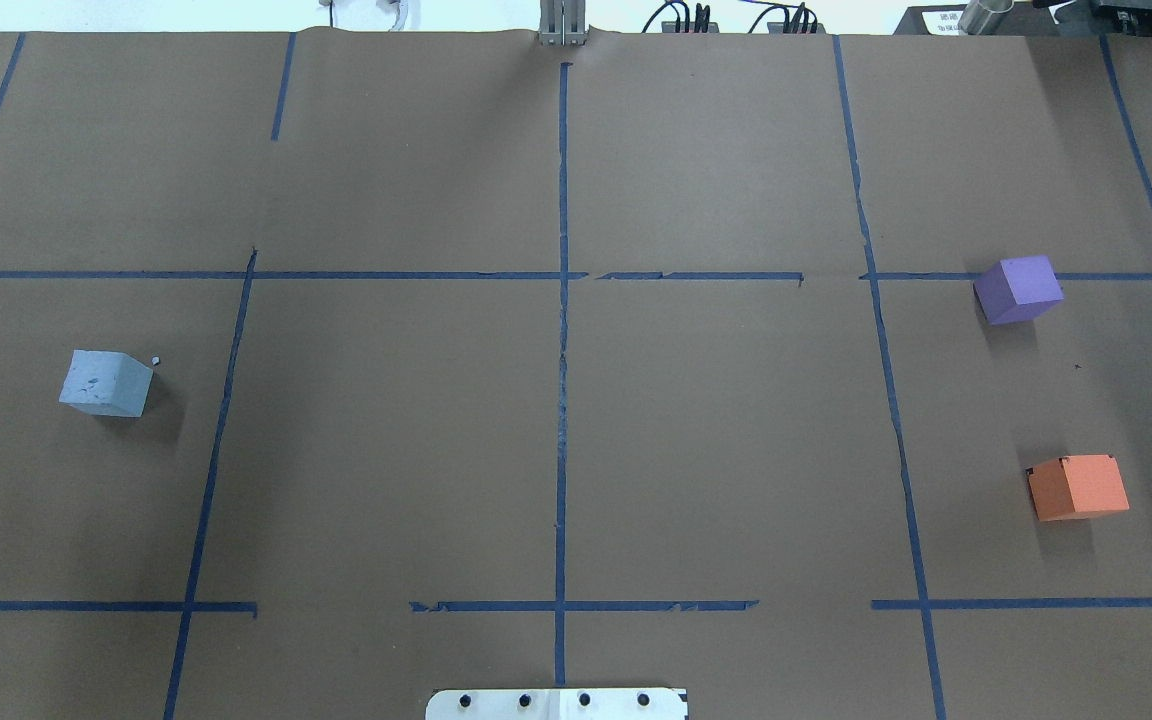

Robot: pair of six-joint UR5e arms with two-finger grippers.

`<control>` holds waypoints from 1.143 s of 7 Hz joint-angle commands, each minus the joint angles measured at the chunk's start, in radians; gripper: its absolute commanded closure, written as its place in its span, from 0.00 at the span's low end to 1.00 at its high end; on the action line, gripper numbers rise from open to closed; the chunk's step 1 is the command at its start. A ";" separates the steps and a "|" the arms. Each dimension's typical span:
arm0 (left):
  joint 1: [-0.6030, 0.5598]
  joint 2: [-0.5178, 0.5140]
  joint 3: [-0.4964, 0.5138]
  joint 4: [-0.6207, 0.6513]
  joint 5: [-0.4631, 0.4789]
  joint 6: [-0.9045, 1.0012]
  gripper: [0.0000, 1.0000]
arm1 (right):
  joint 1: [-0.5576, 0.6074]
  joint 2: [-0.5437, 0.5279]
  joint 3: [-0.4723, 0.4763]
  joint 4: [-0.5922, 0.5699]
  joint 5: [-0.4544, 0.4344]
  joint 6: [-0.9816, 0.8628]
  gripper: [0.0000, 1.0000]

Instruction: Place blue block between orange and purple blocks

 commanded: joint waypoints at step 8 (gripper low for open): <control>0.081 0.006 0.008 -0.015 0.000 -0.127 0.00 | -0.016 -0.034 0.053 -0.031 0.000 0.009 0.00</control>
